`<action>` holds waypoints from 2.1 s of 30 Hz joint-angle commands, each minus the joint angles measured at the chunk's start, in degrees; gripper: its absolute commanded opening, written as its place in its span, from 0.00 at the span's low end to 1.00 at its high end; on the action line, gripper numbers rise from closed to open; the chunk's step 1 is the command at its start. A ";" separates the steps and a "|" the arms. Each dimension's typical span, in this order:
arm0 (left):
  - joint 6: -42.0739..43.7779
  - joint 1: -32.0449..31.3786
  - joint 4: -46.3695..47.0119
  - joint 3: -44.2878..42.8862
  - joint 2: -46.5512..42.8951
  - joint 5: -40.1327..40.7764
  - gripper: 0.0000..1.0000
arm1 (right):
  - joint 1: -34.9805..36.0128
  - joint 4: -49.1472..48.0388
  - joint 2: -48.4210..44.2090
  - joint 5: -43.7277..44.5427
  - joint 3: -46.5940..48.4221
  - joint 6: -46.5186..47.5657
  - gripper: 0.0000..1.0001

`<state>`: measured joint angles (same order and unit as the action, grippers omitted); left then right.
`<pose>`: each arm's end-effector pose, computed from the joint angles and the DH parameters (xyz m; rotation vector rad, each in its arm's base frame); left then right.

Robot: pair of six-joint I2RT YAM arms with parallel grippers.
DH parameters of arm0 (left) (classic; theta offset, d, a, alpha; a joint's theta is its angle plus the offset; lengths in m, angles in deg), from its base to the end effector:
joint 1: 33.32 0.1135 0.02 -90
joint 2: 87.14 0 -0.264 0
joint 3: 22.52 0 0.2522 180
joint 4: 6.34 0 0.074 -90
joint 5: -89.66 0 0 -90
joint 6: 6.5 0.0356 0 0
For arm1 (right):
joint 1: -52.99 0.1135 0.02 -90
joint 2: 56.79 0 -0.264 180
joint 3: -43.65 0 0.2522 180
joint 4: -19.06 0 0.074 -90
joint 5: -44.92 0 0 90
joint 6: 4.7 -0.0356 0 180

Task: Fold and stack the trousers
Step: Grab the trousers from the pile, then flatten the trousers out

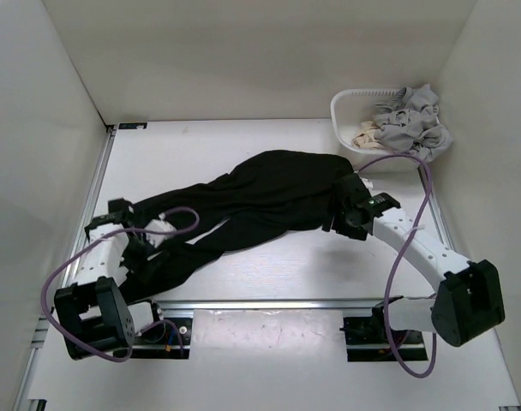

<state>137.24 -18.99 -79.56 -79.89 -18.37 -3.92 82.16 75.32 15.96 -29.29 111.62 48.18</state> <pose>0.1768 0.0429 0.2007 1.0254 2.8500 0.0012 0.2190 0.1112 0.2499 0.2701 2.5588 0.0645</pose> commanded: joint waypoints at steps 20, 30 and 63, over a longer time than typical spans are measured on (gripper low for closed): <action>-6.19 -8.44 9.36 5.83 10.25 -7.60 0.14 | -12.90 -23.69 31.29 -11.13 13.02 -5.49 0.66; -11.02 0.70 4.19 -18.67 -2.49 -4.25 0.14 | -14.06 -22.56 20.72 -6.58 4.79 -9.19 0.00; -23.32 -7.65 -3.56 -82.08 50.95 5.61 1.00 | -15.20 14.81 22.48 -1.65 44.95 9.17 0.88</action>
<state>116.08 -25.66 -77.73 -158.93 37.10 0.54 65.04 87.41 48.12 -31.54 157.39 54.93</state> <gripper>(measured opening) 0.988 0.876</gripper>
